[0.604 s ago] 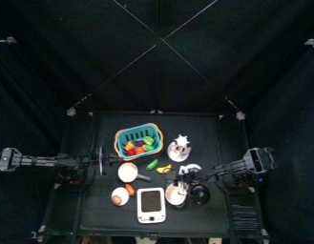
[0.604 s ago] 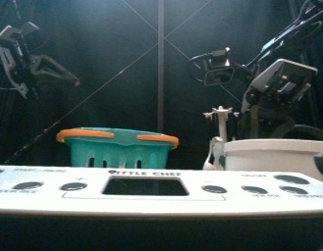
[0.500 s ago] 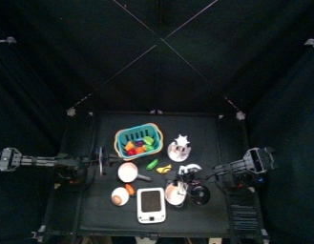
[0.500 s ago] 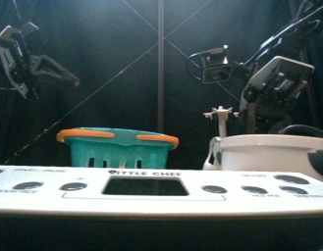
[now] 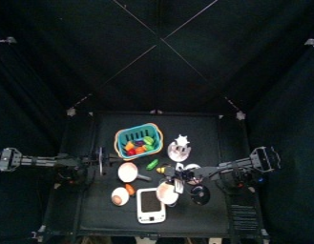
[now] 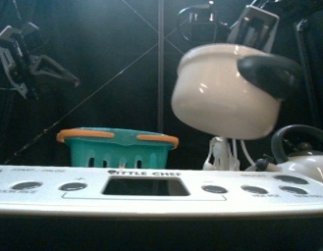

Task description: Place pot onto stove

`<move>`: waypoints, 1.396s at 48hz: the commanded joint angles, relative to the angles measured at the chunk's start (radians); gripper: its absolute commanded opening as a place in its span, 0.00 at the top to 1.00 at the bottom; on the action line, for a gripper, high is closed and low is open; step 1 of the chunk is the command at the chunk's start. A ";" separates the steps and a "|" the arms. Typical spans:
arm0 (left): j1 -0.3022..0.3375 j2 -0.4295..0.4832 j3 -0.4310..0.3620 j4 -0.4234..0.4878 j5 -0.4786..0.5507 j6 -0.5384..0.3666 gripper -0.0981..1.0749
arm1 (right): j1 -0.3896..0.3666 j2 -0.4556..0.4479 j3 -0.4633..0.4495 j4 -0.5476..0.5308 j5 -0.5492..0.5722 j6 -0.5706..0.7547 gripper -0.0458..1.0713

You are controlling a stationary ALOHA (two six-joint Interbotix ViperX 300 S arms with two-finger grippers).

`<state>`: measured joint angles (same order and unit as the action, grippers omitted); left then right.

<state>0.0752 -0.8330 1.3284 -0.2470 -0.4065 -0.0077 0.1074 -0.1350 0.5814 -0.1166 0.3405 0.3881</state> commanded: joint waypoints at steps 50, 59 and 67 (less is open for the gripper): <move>0.012 0.002 -0.003 0.002 -0.005 0.003 0.57 | 0.048 0.314 -0.314 0.040 0.121 -0.014 0.58; 0.011 0.002 -0.003 0.002 -0.005 0.002 0.57 | 0.046 0.314 -0.311 0.037 0.121 -0.015 0.42; 0.009 0.002 -0.003 0.002 -0.005 0.002 0.57 | 0.048 0.314 -0.311 0.025 0.121 -0.015 0.28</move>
<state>0.0844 -0.8330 1.3376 -0.2454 -0.4065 -0.0061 0.1549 0.1994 0.2899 -0.0859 0.4648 0.3728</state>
